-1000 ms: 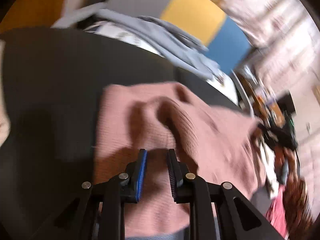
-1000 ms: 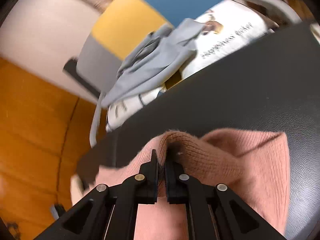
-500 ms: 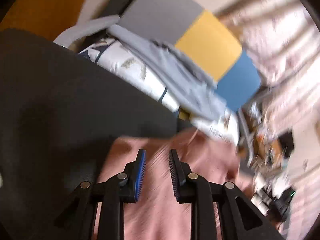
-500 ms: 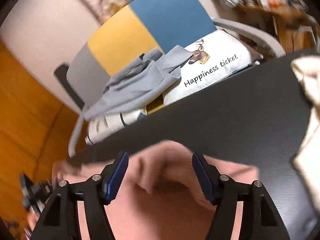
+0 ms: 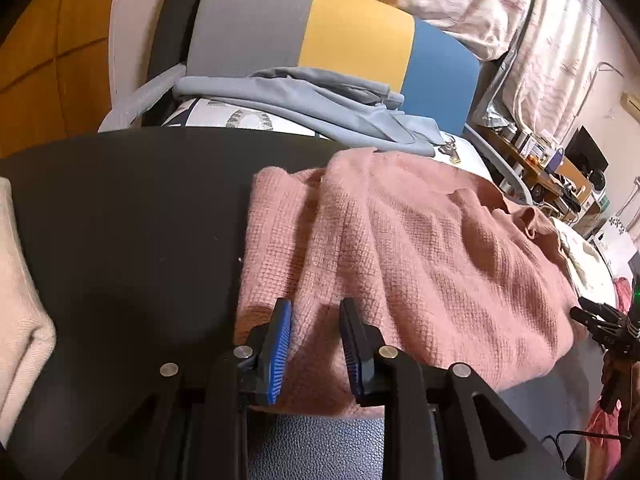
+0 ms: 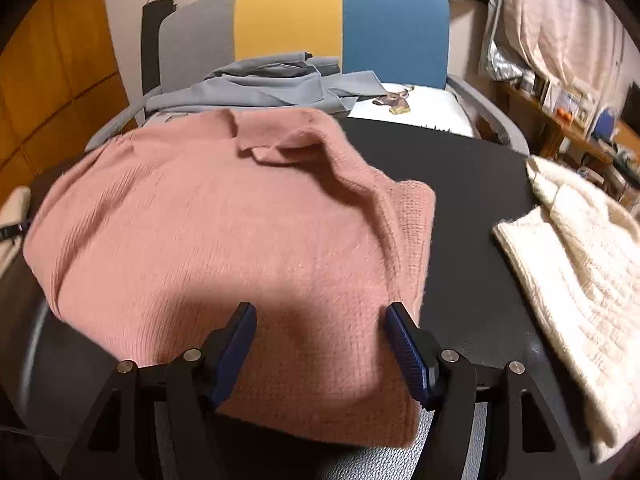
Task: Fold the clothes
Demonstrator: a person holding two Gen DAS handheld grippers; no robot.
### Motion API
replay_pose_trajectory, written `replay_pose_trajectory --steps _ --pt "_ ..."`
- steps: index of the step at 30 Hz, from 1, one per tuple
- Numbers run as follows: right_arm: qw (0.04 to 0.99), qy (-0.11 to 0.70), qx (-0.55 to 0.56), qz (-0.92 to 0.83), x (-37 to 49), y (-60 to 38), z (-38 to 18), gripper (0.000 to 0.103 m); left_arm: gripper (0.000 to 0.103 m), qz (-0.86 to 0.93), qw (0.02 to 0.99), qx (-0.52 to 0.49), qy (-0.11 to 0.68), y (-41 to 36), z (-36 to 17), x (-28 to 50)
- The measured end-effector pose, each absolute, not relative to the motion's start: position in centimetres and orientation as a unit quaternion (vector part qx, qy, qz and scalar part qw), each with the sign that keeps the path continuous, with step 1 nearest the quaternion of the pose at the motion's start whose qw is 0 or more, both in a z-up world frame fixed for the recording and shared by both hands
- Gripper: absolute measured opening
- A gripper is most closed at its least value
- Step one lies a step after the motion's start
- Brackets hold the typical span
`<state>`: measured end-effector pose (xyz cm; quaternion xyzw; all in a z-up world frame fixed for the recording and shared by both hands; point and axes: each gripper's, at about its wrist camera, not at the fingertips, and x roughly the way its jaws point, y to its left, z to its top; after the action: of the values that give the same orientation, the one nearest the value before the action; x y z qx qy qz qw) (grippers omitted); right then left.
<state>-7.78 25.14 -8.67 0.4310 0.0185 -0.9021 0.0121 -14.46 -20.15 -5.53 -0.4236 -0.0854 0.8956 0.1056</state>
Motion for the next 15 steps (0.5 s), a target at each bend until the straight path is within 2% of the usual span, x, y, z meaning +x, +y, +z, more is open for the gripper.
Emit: replay_pose_trajectory --steps 3,6,9,11,12,13,14,15 --pt "-0.001 0.02 0.428 -0.903 -7.7 25.2 -8.5 0.066 0.025 0.903 0.123 -0.4 -0.097 -20.4 -4.0 -13.8" --pt "-0.001 0.003 0.428 -0.904 -7.1 25.3 -8.4 0.066 0.031 0.916 0.133 -0.366 -0.1 -20.5 -3.2 -13.0" --pt "-0.008 0.02 0.435 -0.9 -7.3 24.8 -8.9 0.066 0.031 0.905 0.143 -0.396 -0.062 -18.9 -3.7 -14.2" --pt "-0.007 0.036 0.435 -0.9 -7.4 24.3 -9.2 0.066 0.031 0.901 0.128 -0.415 0.003 -17.4 -4.7 -15.4" --pt "-0.008 0.045 0.435 -0.899 -7.5 24.0 -9.3 0.06 0.031 0.892 0.091 -0.437 0.068 -16.2 -5.9 -16.5" --pt "-0.008 0.052 0.436 -0.898 -7.7 23.8 -9.5 0.045 0.032 0.887 0.082 -0.445 0.091 -15.6 -6.6 -16.9" --pt "-0.007 0.058 0.438 -0.897 -7.9 23.6 -9.7 0.038 0.031 0.892 0.077 -0.432 0.107 -15.1 -6.7 -16.8" --pt "-0.006 0.058 0.439 -0.896 -8.0 23.5 -9.7 0.024 0.032 0.891 0.069 -0.432 0.118 -14.7 -6.7 -17.0"
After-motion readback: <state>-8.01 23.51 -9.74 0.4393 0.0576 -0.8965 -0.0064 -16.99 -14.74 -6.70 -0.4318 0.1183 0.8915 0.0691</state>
